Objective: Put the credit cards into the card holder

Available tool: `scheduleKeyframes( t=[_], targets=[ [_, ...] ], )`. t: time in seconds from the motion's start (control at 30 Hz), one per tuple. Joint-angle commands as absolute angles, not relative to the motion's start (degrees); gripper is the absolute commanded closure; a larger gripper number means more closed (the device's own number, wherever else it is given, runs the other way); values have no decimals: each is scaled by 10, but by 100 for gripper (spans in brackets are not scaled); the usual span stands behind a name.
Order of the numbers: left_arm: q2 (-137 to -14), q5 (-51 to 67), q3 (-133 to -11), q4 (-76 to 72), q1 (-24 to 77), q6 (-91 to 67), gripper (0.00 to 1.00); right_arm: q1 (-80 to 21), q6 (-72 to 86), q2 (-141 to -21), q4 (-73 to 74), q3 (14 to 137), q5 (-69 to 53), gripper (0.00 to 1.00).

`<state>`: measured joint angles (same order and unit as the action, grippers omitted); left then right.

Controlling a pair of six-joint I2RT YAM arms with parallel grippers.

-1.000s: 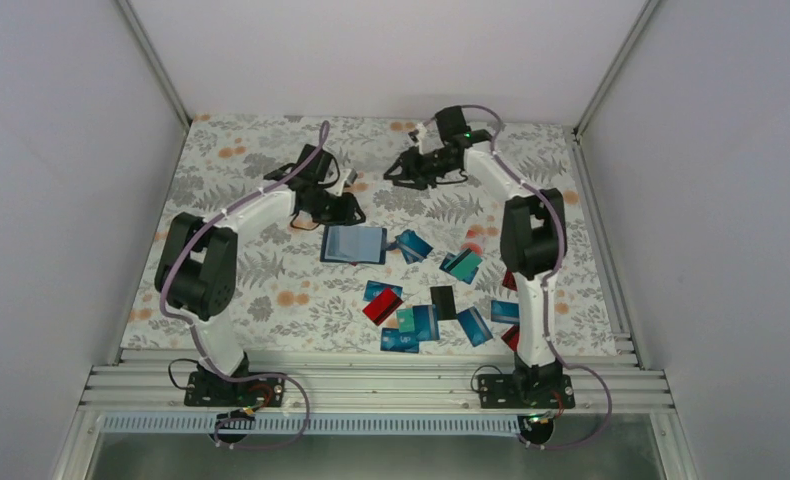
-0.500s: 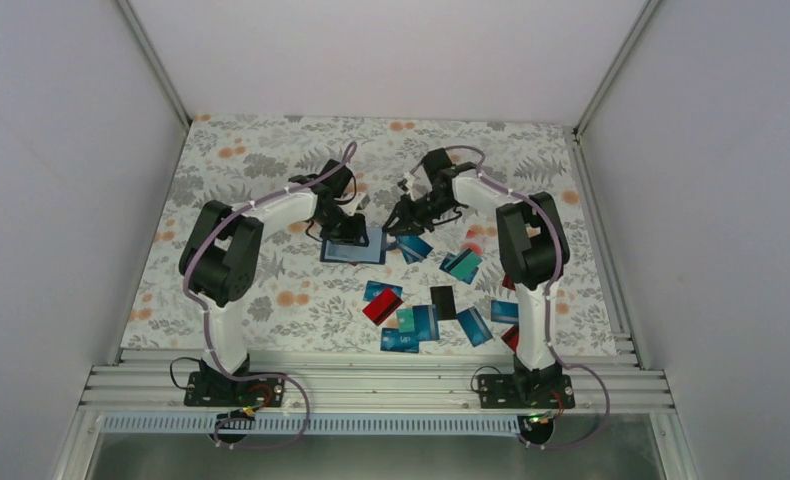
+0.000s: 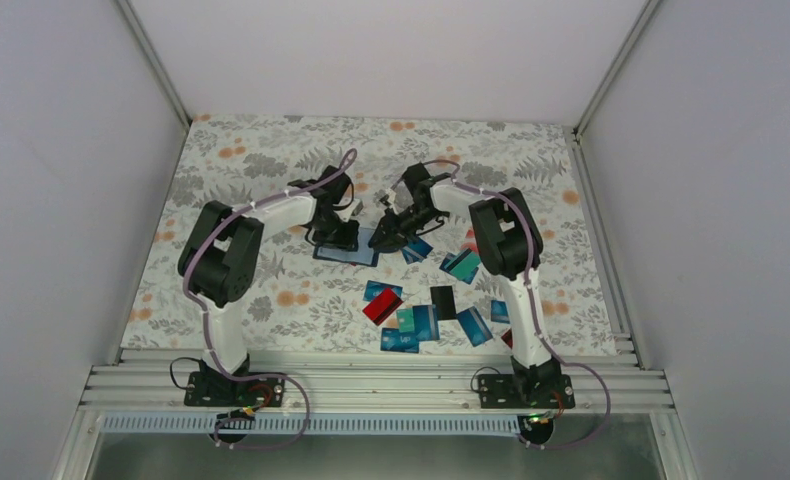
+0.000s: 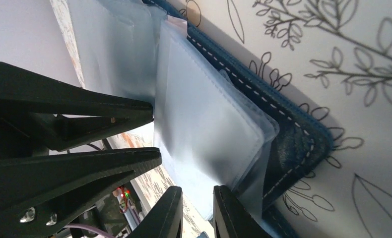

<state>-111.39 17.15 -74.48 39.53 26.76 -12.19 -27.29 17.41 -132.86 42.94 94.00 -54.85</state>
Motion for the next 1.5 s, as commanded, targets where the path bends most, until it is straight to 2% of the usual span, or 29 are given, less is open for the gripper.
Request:
scheduleKeyframes(
  t=[0.0,0.3,0.57,0.7,0.83,1.1,1.27,1.47],
  targets=[
    [-1083,148,-723,392,262,-112,73,-275,165,-1333,449,944,-484,84],
    [-1016,204,-675,359,219,-129,72,-275,159,-1320,463,958,-467,84],
    [-947,237,-639,349,225,-121,69,-275,163,-1246,462,934,-473,77],
    [-916,274,-612,337,256,-110,66,-275,196,-1151,446,851,-427,70],
    [-907,302,-589,321,308,-107,66,-275,251,-1043,422,706,-385,63],
    [-924,336,-561,280,417,-117,66,-289,376,-837,377,467,-358,54],
    [-945,328,-541,257,468,-128,66,-336,471,-755,326,365,-347,50],
    [-956,318,-518,227,516,-141,66,-389,550,-689,312,307,-313,48]
  ],
)
